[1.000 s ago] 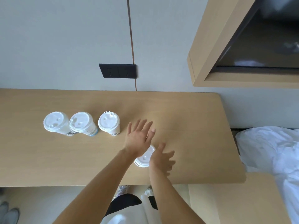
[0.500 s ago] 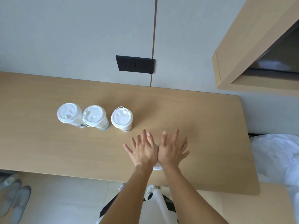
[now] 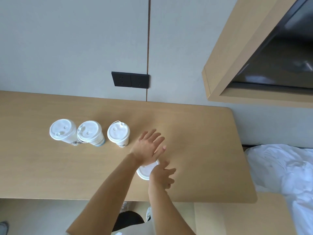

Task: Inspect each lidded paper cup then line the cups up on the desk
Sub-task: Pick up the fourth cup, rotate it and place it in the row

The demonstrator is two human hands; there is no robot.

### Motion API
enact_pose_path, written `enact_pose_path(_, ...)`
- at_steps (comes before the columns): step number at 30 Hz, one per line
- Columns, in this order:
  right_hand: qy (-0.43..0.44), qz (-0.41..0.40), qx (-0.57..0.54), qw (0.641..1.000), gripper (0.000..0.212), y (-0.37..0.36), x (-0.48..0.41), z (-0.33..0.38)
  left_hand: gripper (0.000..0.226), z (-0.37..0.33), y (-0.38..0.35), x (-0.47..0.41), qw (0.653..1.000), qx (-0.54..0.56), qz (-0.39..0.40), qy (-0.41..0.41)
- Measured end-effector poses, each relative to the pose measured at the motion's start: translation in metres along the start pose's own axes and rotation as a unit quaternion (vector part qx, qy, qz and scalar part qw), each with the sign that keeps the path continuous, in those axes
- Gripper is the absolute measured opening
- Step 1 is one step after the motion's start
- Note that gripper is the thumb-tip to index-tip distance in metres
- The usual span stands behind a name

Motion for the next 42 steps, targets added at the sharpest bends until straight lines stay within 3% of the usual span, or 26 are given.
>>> enact_pose_path(3, 0.006, -0.001, 0.005, 1.000, 0.073, 0.006, 0.001, 0.001, 0.055, -0.003, 0.007, 0.004, 0.998, -0.016, -0.053, -0.024)
enact_pose_path(6, 0.066, -0.019, 0.042, 0.997, 0.074, 0.017, 0.000, 0.016, 0.069, 0.004, 0.014, 0.023, 0.987, 0.095, -0.107, 0.077)
enact_pose_path(8, 0.137, -0.022, 0.090, 0.986, 0.073, 0.020, 0.001, 0.035, 0.070, 0.011, 0.008, 0.041, 0.952, 0.214, -0.129, 0.179)
enact_pose_path(11, 0.218, -0.005, 0.168, 0.961, 0.072, 0.008, 0.002, 0.058, 0.056, 0.020, -0.012, 0.066, 0.872, 0.344, -0.126, 0.325)
enact_pose_path(16, 0.246, 0.010, 0.216, 0.945, 0.074, -0.016, -0.005, 0.059, 0.046, 0.029, -0.043, 0.076, 0.817, 0.394, -0.059, 0.418)
enact_pose_path(20, 0.260, -0.022, 0.214, 0.941, 0.080, -0.013, -0.006, 0.060, 0.050, 0.031, -0.044, 0.069, 0.832, 0.364, -0.059, 0.414)
enact_pose_path(24, 0.247, -0.029, 0.187, 0.950, 0.066, -0.014, -0.007, 0.057, 0.045, 0.032, -0.039, 0.065, 0.850, 0.345, -0.053, 0.395)
enact_pose_path(27, 0.193, -0.040, 0.142, 0.970, 0.063, -0.008, -0.006, 0.043, 0.052, 0.038, -0.038, 0.046, 0.894, 0.329, -0.030, 0.303)
enact_pose_path(29, 0.140, -0.046, 0.101, 0.984, 0.066, -0.003, -0.006, 0.027, 0.069, 0.036, -0.033, 0.026, 0.930, 0.302, 0.012, 0.210)
enact_pose_path(32, 0.104, -0.051, 0.065, 0.991, 0.069, 0.003, -0.002, 0.017, 0.081, 0.028, -0.020, 0.008, 0.959, 0.252, 0.039, 0.122)
enact_pose_path(37, 0.212, -0.065, 0.145, 0.964, 0.067, 0.012, 0.007, 0.045, 0.070, 0.020, 0.009, 0.019, 0.963, 0.260, -0.023, 0.073)
enact_pose_path(40, 0.332, -0.060, 0.222, 0.915, 0.068, 0.017, 0.016, 0.068, 0.062, 0.023, 0.007, 0.053, 0.945, 0.313, -0.075, 0.047)
enact_pose_path(42, 0.404, -0.043, 0.274, 0.871, 0.080, 0.017, 0.025, 0.082, 0.065, 0.025, -0.008, 0.087, 0.942, 0.319, -0.093, 0.042)
Point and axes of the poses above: each hand's wrist, its own x-axis away from the middle knuckle, its own y-axis out of the back of the hand, z = x × y, the point moved 7 cm from there along -x, towards the middle knuckle, and after that the axes turned 15 degrees about z, right-handed, at the moved point
